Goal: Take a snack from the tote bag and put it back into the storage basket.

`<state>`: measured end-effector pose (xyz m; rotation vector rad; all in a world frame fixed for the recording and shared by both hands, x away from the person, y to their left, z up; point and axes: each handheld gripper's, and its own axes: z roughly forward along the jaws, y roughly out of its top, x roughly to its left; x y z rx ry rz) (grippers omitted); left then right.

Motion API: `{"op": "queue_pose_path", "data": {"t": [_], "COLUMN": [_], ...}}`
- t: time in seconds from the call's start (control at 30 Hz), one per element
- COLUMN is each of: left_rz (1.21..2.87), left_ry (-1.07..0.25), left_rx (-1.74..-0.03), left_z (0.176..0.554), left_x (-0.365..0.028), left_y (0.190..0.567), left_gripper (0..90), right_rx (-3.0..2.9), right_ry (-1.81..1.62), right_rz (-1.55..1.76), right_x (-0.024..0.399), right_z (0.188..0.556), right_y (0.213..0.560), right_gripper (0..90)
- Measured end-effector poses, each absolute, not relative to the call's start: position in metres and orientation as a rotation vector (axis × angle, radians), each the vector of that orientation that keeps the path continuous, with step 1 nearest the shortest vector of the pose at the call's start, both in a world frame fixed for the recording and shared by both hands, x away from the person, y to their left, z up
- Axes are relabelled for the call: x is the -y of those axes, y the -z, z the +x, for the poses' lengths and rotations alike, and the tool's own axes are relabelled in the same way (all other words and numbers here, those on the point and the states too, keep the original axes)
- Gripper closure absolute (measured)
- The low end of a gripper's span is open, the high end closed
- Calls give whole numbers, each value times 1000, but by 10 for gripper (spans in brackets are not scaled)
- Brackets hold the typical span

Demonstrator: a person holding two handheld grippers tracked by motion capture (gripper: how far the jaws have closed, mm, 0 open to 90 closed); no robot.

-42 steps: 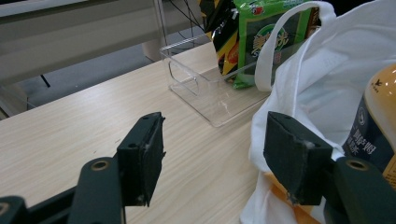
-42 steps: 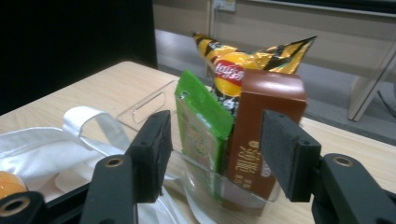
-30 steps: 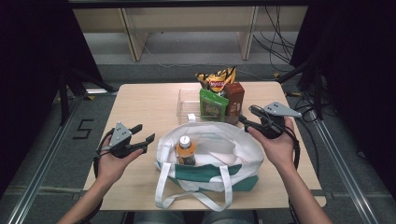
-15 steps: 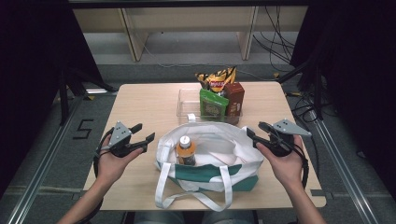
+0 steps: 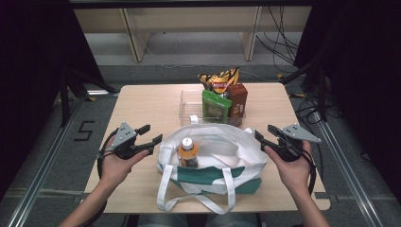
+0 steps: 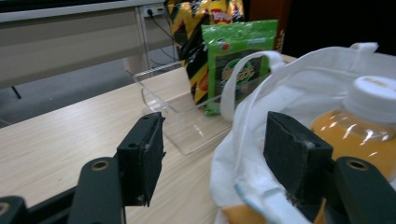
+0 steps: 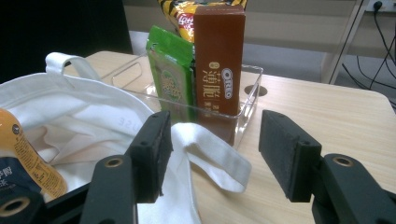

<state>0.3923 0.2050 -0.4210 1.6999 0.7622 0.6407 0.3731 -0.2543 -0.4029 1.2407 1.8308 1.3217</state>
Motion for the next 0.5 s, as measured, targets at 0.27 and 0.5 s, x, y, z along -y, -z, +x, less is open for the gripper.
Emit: {"op": "queue_pose_path", "data": {"t": [0.27, 0.5], "left_rz": [1682, 1694], "left_ry": [-598, -541], "left_rx": [-744, -704], "left_z": [388, 383], "left_x": [-196, -179], "left_y": [414, 411], "left_gripper": [383, 401], "right_rx": [-1825, -1808], "right_ry": [-1312, -1312], "right_rz": [1211, 1231], "right_x": [258, 261], "right_z": [376, 375], "right_y": [402, 405], "right_gripper": [446, 446]}}
